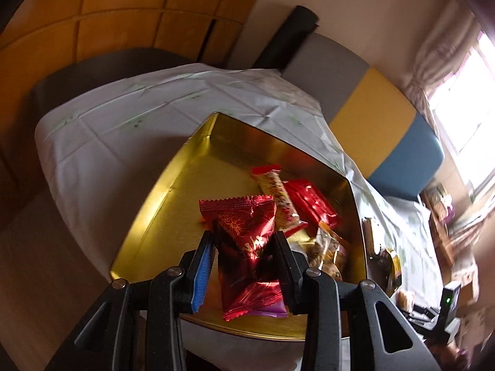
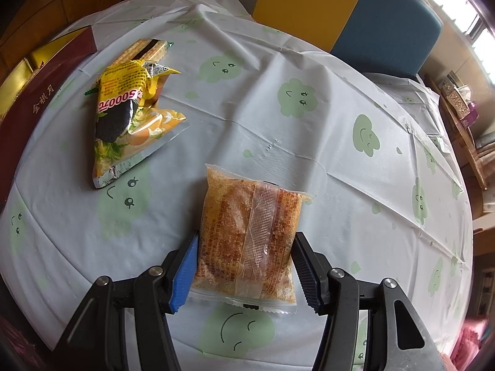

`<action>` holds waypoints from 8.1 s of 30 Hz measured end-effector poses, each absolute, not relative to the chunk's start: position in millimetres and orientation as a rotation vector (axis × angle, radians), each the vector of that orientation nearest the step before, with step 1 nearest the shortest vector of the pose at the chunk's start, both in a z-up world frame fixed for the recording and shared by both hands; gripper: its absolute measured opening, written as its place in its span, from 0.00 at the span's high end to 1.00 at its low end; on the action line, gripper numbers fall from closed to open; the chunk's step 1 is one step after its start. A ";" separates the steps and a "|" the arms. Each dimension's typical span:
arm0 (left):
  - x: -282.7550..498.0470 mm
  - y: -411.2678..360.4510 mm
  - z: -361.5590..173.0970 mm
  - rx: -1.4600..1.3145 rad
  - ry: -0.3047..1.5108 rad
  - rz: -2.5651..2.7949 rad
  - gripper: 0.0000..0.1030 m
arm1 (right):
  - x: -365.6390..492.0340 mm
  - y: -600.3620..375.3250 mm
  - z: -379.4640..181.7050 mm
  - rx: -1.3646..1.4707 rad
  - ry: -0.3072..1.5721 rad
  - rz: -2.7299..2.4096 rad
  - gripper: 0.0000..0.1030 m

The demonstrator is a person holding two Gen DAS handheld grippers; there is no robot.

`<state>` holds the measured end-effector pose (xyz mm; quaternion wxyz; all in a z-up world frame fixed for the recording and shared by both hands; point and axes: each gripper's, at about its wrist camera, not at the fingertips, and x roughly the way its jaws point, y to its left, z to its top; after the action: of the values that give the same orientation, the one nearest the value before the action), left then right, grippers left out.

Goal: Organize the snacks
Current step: 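Lower the red foil bag into the tin and open the left tool, then withdraw the open left tool from the tin, then carry the clear rice-cracker packet into the tin and open the right tool, then move both tools back toward the remaining snacks on the table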

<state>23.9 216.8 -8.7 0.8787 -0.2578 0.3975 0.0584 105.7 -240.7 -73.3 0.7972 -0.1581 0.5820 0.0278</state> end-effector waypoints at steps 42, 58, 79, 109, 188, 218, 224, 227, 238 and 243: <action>138.0 180.8 -61.6 -0.326 1.065 0.106 0.62 | 103.8 -238.6 -72.9 -0.369 1.230 0.063 0.42; 116.3 191.5 -38.7 -0.329 1.004 0.148 0.60 | 103.3 -239.3 -73.3 -0.377 1.225 0.061 0.42; 37.8 146.9 -13.2 -0.116 0.871 0.161 0.60 | 101.7 -236.5 -74.0 -0.395 1.209 0.051 0.43; 8.7 185.2 -14.8 -0.226 0.839 0.206 0.60 | 110.6 -239.8 -73.8 -0.320 1.279 0.026 0.43; -1.7 228.4 -17.5 -0.299 0.828 0.310 0.60 | 100.5 100.9 -63.8 -0.351 1.158 0.735 0.65; -4.4 206.1 -5.7 -0.227 0.811 0.278 0.60 | 86.2 64.5 -32.0 -0.295 1.045 0.666 0.55; -3.9 198.1 -0.8 -0.212 0.801 0.260 0.60 | 94.5 22.9 -20.8 -0.217 1.023 0.583 0.51; -3.4 188.6 3.2 -0.195 0.789 0.234 0.60 | 98.8 -8.2 -16.3 -0.167 1.009 0.520 0.43; 5.6 140.7 7.5 -0.141 0.793 0.085 0.60 | 118.4 -143.9 -30.7 0.000 1.059 0.205 0.38; 6.9 122.0 5.7 -0.120 0.810 0.028 0.60 | 137.2 -169.6 -43.0 -0.003 1.086 0.132 0.30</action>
<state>6.9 122.0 5.7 0.9173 -0.0585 0.3935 0.0137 137.2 -169.6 -43.0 0.8540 -0.0015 0.5164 0.0626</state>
